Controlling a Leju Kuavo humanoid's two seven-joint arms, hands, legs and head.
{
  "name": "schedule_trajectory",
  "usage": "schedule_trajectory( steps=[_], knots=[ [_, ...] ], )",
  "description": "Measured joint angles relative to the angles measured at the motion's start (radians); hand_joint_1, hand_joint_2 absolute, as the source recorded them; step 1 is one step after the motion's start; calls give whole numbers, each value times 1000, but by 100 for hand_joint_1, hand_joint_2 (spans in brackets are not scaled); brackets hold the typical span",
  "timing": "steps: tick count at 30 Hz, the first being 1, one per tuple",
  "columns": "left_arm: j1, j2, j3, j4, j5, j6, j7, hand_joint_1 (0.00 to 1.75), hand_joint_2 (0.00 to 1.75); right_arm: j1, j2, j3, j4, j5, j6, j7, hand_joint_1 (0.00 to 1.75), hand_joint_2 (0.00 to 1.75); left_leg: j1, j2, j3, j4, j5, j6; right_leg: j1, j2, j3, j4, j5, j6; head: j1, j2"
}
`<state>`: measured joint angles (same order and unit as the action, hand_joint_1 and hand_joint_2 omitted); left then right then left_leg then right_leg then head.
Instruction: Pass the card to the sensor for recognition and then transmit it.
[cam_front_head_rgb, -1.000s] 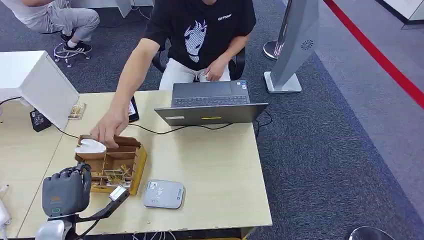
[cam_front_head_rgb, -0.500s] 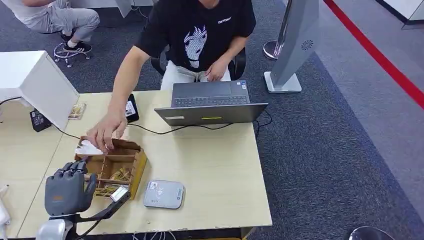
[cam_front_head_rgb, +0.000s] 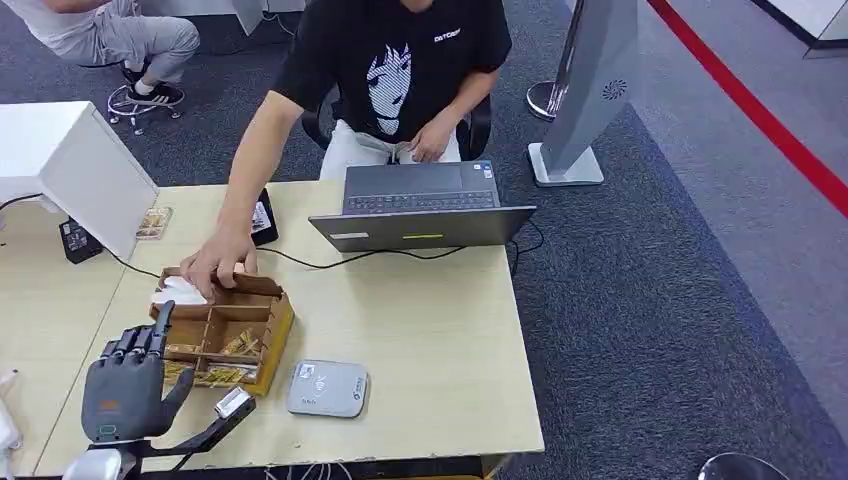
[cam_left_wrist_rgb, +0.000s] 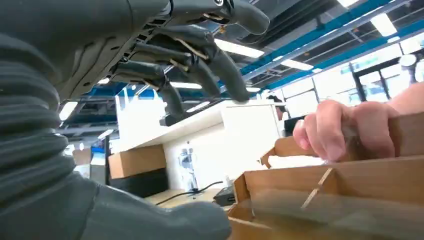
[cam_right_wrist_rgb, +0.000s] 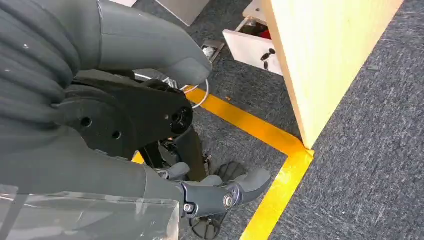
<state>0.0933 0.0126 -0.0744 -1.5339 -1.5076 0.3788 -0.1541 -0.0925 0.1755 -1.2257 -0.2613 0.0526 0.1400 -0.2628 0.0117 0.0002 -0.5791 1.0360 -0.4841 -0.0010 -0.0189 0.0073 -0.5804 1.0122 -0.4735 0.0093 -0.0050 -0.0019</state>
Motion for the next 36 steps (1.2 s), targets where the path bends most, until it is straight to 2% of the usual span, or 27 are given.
schedule_trajectory(
  steps=[8,10,12,16,27,36],
  knots=[
    [8,19,0,0,3,2,5,0,175,0,0,0,0,0,0,0,0,175,0,0,0,0,0,0,0,0,0,0,0,0,0,0],
    [15,21,0,-47,-24,31,44,0,175,0,0,0,0,0,-8,0,0,175,0,0,0,0,0,0,0,0,0,0,0,0,0,0],
    [22,16,0,-96,-24,49,46,0,175,0,0,0,0,-1,-11,-1,0,175,0,0,0,0,0,0,0,0,0,0,0,0,0,0],
    [24,17,-1,-117,-24,9,25,0,175,0,0,0,0,0,-12,0,0,175,0,0,0,0,0,0,0,0,0,0,0,0,0,0],
    [20,62,-39,3,-17,-41,39,0,175,0,0,0,0,3,-15,0,0,175,0,0,0,0,0,0,0,0,0,0,0,0,0,0],
    [20,84,-58,29,-7,-55,45,0,175,0,0,0,0,6,-18,7,0,175,0,0,0,0,0,0,0,0,0,0,0,0,0,0]
  ],
)
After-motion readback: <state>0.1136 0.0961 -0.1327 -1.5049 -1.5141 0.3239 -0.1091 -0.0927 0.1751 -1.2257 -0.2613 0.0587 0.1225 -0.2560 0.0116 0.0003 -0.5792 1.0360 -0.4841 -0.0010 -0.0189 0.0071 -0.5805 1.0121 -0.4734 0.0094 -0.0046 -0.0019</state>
